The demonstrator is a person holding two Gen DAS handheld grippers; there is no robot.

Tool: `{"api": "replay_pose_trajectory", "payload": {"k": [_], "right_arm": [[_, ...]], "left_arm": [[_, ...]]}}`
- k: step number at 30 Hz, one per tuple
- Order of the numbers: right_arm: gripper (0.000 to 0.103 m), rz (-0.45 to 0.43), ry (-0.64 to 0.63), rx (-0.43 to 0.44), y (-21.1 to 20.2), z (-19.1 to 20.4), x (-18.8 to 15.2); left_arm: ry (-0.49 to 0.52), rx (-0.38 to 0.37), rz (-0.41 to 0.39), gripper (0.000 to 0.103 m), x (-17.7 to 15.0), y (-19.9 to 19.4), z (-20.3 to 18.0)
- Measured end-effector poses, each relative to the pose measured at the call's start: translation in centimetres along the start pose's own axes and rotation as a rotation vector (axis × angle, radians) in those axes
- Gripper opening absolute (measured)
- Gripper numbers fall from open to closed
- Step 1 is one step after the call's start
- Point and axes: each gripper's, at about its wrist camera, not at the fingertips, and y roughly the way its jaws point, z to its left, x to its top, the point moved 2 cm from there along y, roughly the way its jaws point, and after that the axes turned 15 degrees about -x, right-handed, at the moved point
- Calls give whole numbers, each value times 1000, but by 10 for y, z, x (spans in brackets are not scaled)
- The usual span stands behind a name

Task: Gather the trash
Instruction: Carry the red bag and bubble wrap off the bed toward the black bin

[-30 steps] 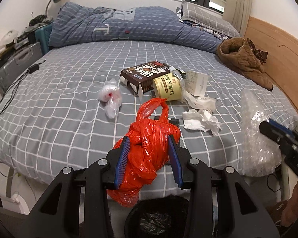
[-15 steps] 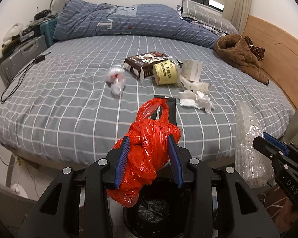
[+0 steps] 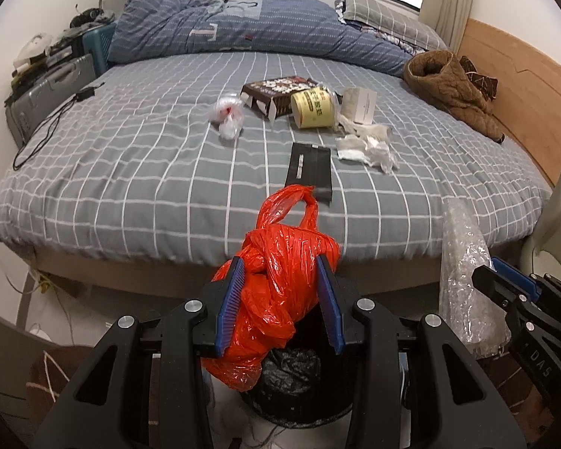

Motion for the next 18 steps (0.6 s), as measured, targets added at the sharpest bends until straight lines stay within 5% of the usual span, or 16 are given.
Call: {"api": "replay_pose_trajectory", "payload": {"k": [18], "right_arm": [[21, 104, -30, -6, 9, 15, -41]], "left_arm": [[-40, 15, 59, 38, -37, 1, 15]]}}
